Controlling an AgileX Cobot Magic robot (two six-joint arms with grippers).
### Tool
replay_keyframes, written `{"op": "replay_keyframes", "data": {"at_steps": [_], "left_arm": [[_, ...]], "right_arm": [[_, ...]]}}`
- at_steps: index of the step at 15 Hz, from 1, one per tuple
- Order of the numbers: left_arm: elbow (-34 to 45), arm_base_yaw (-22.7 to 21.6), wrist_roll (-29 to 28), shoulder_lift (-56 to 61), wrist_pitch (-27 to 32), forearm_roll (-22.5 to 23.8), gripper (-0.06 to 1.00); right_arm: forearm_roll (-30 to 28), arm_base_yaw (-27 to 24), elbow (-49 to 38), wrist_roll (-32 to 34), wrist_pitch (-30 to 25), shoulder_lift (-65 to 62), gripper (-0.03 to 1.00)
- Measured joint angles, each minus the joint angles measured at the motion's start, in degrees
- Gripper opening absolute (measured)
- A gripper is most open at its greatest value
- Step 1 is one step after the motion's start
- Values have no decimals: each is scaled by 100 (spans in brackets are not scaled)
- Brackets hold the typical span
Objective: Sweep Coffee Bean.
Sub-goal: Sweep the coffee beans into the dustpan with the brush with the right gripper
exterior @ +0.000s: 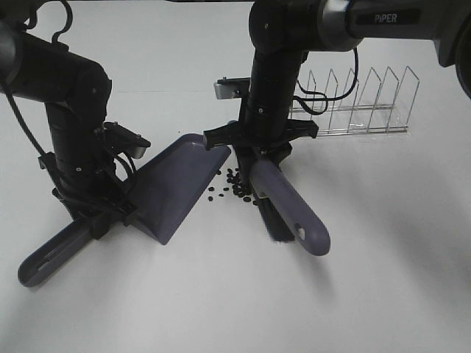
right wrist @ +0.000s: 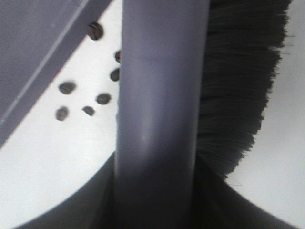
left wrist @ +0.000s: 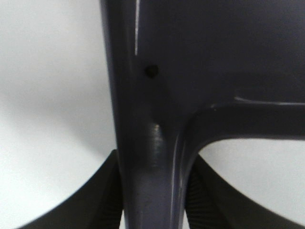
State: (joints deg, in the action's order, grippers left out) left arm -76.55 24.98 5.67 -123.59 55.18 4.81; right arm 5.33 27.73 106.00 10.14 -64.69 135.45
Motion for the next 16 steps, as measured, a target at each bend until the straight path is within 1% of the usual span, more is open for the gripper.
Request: {"op": "replay_keyframes", "data": {"at_steps": [3, 4, 8, 12, 14, 16], "left_arm": [[0, 0, 86, 0, 23, -195, 31], [0, 0, 86, 0, 29, -235, 31], [0, 0, 86, 0, 40, -252, 31], [0, 0, 86, 0, 40, -264, 31], [0, 0, 86, 0, 40, -264, 31], [0, 0, 86, 0, 40, -264, 31]], "right_arm": [[590, 0, 0, -92, 430, 0, 33], [705, 0, 0, -103, 527, 11, 33], [1249, 0, 0, -178, 814, 97, 33], [2103, 0, 0, -544, 1060, 143, 33], [2257, 0, 17, -665, 1083, 160, 33], [2269, 0, 172, -728, 963, 201, 33]]}}
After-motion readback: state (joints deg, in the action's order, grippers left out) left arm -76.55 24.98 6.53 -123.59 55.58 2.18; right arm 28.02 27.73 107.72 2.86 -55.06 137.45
